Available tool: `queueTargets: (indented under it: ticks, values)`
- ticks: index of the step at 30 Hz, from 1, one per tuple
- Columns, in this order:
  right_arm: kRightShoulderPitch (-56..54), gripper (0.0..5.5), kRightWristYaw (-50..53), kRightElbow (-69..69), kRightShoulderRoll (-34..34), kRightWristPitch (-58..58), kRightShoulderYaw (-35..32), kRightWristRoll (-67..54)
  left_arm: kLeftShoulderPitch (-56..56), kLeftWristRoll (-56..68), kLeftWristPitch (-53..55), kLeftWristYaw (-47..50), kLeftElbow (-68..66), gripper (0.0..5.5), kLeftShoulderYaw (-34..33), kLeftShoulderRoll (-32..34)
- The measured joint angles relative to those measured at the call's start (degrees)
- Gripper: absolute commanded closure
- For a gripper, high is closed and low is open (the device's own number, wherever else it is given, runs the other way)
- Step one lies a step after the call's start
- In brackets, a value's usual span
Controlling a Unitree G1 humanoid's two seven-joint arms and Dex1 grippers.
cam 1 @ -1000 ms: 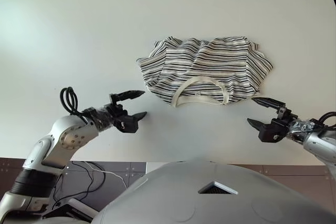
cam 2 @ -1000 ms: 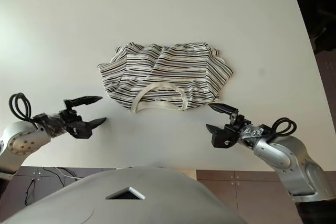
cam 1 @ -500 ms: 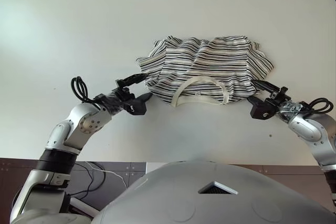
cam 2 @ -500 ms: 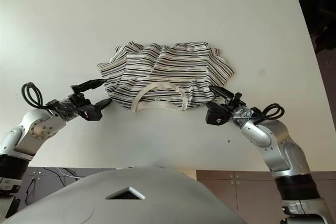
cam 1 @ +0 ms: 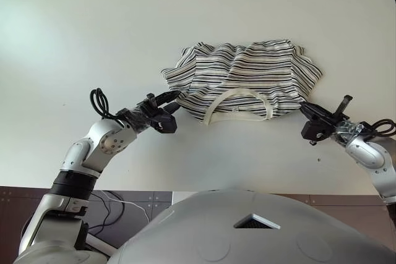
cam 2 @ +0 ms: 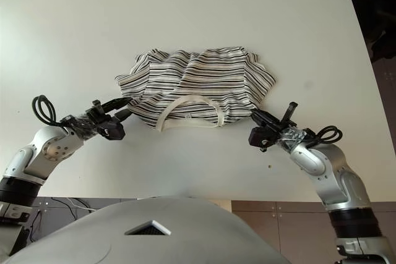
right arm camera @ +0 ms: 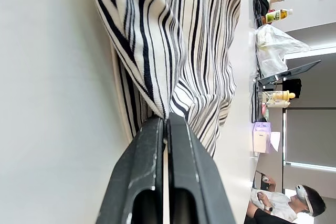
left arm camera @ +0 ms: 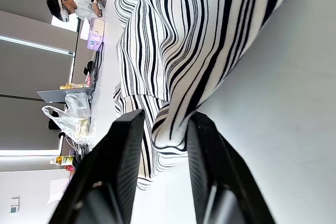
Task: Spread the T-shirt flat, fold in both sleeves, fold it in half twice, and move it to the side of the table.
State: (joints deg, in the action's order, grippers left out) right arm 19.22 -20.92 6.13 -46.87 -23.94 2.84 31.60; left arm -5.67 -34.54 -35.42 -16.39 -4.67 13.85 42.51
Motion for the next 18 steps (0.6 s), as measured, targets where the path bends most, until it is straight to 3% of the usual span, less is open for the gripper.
queueTargets:
  ticks: [5,13,18]
  values:
    - [-0.53,5.40,0.17,-0.67,-0.54,-0.22,-0.35,-0.32,-0.33,0.14,-0.01,0.00,0.88,5.37,-0.01,-0.38]
    - [-7.39,5.40,3.80,-7.19,2.41,-0.20,1.90,0.62,-0.45,0.68,-1.07,0.13,1.33,5.37,0.24,-1.65]
    - [-9.35,4.70,5.16,-9.22,2.88,-4.07,3.03,-0.01,-1.15,2.46,-1.17,1.41,1.38,5.40,-0.72,-1.66]
